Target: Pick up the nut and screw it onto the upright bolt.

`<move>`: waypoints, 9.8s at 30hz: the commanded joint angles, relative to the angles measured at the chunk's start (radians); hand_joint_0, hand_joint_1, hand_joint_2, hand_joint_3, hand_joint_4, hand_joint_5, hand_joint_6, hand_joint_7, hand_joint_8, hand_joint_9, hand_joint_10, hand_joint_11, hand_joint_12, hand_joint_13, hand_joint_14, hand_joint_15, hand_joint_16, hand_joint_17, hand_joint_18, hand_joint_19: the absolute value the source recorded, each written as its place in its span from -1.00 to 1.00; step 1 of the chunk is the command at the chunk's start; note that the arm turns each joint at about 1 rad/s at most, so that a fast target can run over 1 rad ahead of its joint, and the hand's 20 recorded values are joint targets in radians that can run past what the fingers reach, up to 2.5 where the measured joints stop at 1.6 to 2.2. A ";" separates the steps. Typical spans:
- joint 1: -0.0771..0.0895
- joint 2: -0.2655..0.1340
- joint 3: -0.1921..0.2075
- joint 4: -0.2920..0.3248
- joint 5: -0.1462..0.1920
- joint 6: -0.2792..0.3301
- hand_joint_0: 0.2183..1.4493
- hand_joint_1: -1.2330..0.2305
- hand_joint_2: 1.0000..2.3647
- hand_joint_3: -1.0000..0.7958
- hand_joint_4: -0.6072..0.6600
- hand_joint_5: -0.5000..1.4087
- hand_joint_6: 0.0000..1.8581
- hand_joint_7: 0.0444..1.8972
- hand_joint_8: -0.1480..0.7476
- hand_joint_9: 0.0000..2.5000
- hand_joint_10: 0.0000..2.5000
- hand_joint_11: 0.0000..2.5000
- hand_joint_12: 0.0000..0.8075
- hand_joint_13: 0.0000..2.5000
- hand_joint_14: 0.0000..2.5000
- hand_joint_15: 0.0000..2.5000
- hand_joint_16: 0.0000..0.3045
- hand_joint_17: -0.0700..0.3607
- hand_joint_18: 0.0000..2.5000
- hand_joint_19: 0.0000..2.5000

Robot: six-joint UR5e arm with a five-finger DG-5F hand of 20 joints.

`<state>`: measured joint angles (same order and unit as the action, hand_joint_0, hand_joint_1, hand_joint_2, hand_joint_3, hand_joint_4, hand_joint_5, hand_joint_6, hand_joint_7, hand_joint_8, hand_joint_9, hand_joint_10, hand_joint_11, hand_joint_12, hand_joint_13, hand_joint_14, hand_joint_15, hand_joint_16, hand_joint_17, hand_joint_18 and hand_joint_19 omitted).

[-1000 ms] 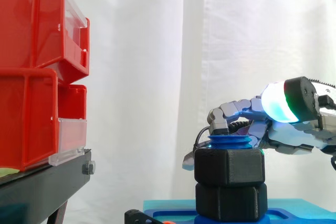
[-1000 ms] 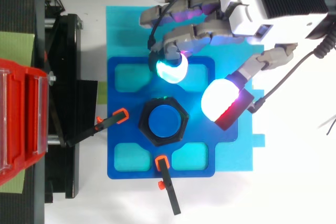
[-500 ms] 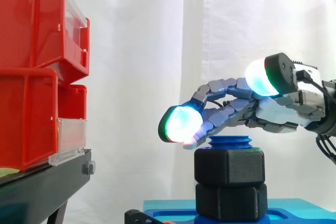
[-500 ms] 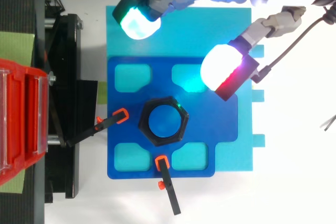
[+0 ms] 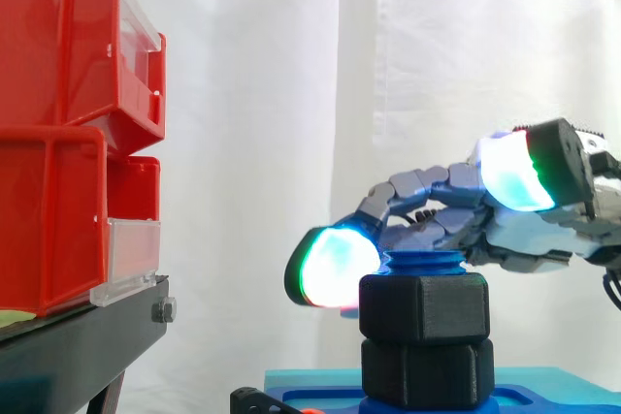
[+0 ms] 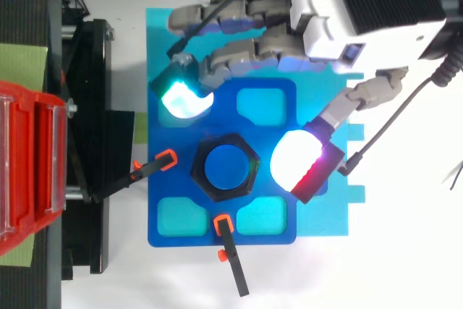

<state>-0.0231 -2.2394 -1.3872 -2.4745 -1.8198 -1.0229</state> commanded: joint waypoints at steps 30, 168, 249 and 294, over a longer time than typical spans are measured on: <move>0.019 0.000 -0.015 0.008 0.017 0.037 -0.54 0.36 -1.00 -0.44 0.24 -0.61 -0.46 -0.28 -0.10 -0.55 -1.00 -1.00 -0.22 -0.84 -1.00 -1.00 -0.73 -0.24 -0.95 -0.97; 0.020 0.001 -0.013 0.023 0.043 0.035 -0.55 0.38 -1.00 -0.44 0.13 -0.38 -0.46 0.51 -0.05 0.10 -1.00 -1.00 -0.50 -0.47 -1.00 -1.00 -0.85 -0.43 -0.67 -1.00; 0.052 0.000 -0.003 0.009 0.051 0.033 -0.67 0.49 -1.00 -0.44 0.19 -0.68 -0.46 -0.35 -0.13 -0.87 -1.00 -1.00 -0.11 -1.00 -1.00 -1.00 -0.64 -0.11 -1.00 -1.00; 0.000 0.001 -0.003 0.028 0.043 0.029 -0.57 0.31 -1.00 -0.44 0.33 -0.47 -0.46 0.14 -0.05 -0.17 -1.00 -1.00 -0.28 -0.64 -1.00 -1.00 -0.76 -0.29 -0.82 -1.00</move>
<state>-0.0223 -2.2387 -1.3898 -2.4471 -1.7757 -0.9940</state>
